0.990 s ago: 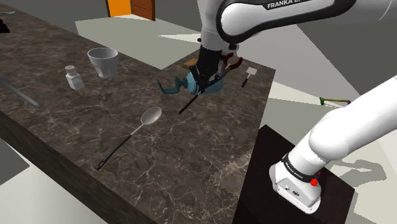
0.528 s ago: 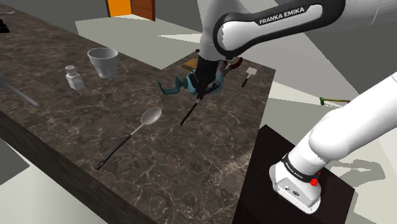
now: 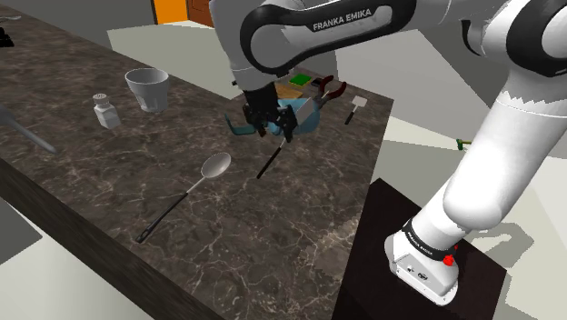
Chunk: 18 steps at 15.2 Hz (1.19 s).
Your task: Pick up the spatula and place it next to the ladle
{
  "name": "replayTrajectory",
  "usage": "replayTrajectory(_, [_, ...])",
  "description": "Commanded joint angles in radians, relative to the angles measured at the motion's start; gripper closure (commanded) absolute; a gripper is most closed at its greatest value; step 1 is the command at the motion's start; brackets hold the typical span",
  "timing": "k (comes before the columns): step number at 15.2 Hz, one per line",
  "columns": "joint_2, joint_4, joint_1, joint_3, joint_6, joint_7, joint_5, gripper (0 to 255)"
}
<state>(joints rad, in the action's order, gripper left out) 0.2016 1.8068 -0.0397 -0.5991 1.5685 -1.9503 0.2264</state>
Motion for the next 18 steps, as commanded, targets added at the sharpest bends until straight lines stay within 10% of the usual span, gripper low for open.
replayTrajectory(1, [0.072, -0.075, -0.039, 0.008, -0.125, -0.088, 0.074, 0])
replayTrajectory(15, [0.043, 0.026, -0.021, 0.015, -0.046, -0.084, 0.068, 0])
replayTrajectory(16, [0.043, 0.026, -0.021, 0.015, -0.046, -0.084, 0.068, 255])
replayTrajectory(18, [0.043, 0.026, -0.021, 0.015, -0.046, -0.084, 0.068, 255])
